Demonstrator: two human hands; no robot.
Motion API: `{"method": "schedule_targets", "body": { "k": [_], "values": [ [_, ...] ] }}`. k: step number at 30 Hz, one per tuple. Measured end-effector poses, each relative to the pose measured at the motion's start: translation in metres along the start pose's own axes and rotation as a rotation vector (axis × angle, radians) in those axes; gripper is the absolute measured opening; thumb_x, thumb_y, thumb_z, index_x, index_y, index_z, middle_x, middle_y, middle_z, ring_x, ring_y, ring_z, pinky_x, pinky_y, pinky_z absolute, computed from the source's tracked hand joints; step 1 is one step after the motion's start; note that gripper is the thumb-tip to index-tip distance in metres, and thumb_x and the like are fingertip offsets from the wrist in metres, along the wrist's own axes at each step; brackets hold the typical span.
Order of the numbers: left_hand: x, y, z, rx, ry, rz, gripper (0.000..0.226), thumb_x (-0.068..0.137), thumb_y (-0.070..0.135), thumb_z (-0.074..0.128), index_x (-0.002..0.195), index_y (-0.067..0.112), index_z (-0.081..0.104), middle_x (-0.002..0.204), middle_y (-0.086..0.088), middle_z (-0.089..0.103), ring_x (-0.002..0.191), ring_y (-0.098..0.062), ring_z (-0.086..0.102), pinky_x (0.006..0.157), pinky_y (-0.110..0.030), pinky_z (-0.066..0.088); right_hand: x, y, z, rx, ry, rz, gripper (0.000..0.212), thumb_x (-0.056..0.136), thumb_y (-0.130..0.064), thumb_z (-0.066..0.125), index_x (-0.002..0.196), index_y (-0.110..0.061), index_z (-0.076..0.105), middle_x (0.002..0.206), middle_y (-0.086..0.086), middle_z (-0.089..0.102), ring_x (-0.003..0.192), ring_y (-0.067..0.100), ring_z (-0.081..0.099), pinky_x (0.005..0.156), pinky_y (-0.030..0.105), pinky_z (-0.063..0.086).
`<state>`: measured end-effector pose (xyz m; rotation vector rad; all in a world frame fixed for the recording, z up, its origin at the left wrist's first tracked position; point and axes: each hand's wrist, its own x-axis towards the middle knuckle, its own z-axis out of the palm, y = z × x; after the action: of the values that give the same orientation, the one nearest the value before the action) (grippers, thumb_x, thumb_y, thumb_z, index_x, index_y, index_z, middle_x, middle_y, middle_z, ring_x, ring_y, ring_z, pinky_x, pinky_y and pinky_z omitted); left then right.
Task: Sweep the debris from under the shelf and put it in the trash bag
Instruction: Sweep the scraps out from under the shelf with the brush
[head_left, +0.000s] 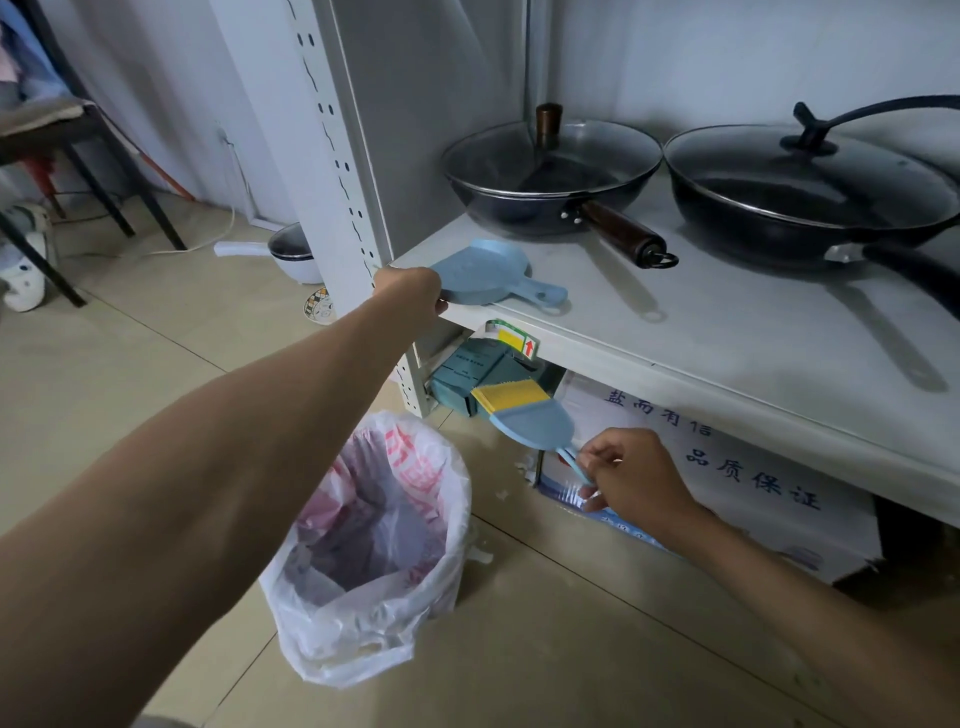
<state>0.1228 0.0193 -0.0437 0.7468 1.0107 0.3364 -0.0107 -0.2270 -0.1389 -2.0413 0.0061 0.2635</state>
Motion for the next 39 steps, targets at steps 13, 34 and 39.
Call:
{"method": "schedule_targets", "body": {
  "k": [13, 34, 39],
  "values": [
    [0.007, 0.018, -0.016, 0.618, -0.166, 0.294, 0.037, 0.097, 0.008, 0.049, 0.133, -0.002, 0.047, 0.095, -0.011, 0.061, 0.074, -0.019, 0.063, 0.048, -0.025, 0.057, 0.007, -0.008, 0.009, 0.068, -0.023, 0.015, 0.023, 0.094, -0.002, 0.047, 0.084, 0.003, 0.067, 0.066, 0.016, 0.066, 0.059, 0.028, 0.070, 0.062, 0.034, 0.061],
    [-0.059, -0.012, -0.085, 1.625, -0.494, 1.300, 0.034, 0.093, 0.031, 0.052, 0.123, 0.020, 0.063, 0.126, -0.001, 0.063, 0.110, -0.024, 0.061, 0.085, -0.036, 0.049, -0.006, -0.032, 0.018, -0.078, 0.000, 0.114, 0.023, 0.076, -0.001, 0.058, 0.064, 0.017, 0.052, 0.073, 0.028, 0.067, 0.070, 0.031, 0.073, 0.060, 0.048, 0.060],
    [-0.067, -0.035, -0.061, 1.581, -0.645, 1.482, 0.040, 0.093, 0.039, 0.056, 0.130, 0.025, 0.058, 0.134, 0.006, 0.059, 0.115, -0.021, 0.060, 0.088, -0.036, 0.047, 0.010, -0.028, 0.038, -0.031, 0.080, 0.166, 0.014, 0.083, 0.003, 0.055, 0.069, 0.002, 0.054, 0.079, 0.019, 0.063, 0.059, 0.024, 0.066, 0.036, 0.017, 0.048]
  ]
}}
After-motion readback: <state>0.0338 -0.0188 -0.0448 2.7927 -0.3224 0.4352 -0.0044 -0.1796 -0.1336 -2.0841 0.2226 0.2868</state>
